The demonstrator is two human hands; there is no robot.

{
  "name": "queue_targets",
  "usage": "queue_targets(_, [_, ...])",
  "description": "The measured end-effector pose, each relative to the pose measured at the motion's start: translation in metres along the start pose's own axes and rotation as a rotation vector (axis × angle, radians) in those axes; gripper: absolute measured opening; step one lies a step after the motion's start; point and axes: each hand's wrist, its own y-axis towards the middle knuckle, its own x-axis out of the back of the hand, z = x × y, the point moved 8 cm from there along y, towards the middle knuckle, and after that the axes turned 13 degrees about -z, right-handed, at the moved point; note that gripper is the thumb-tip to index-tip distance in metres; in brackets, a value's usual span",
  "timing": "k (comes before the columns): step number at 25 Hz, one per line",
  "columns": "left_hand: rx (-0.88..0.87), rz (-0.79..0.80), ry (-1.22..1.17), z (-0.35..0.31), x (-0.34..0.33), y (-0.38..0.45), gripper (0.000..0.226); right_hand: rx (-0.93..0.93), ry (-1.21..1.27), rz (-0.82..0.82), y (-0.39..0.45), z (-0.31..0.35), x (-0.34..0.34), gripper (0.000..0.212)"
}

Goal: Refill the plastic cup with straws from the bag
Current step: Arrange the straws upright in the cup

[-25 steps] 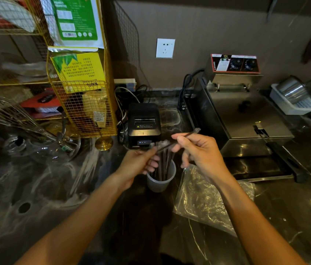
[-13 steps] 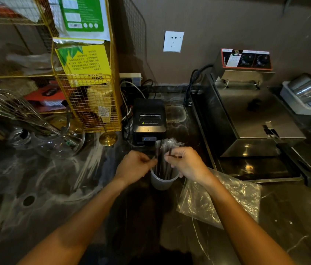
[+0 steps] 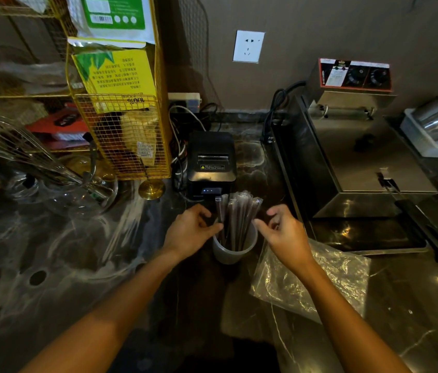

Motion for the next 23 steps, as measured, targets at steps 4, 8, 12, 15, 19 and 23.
queue_targets(4, [-0.022,0.057,-0.049,-0.001,-0.010,-0.001,0.015,-0.224,0.218,0.273,-0.009,-0.035,-0.024,0.032])
queue_targets(8, [0.029,0.061,-0.109,-0.003,-0.016,0.006,0.009,-0.225,0.363,0.319,-0.006,-0.024,-0.031,0.024])
queue_targets(12, [0.077,0.078,-0.174,-0.021,-0.033,0.026,0.012,-0.185,0.264,0.221,0.029,-0.030,-0.020,0.012])
queue_targets(15, [0.104,0.092,-0.244,-0.042,-0.053,0.048,0.016,-0.208,0.230,0.124,0.065,-0.039,0.000,0.013])
queue_targets(19, [0.082,0.079,-0.257,-0.073,-0.079,0.078,0.014,-0.246,0.193,0.049,0.106,-0.057,0.017,0.012])
queue_targets(23, [0.081,0.059,-0.264,-0.087,-0.102,0.104,0.014,-0.255,0.171,-0.007,0.128,-0.075,0.025,0.014])
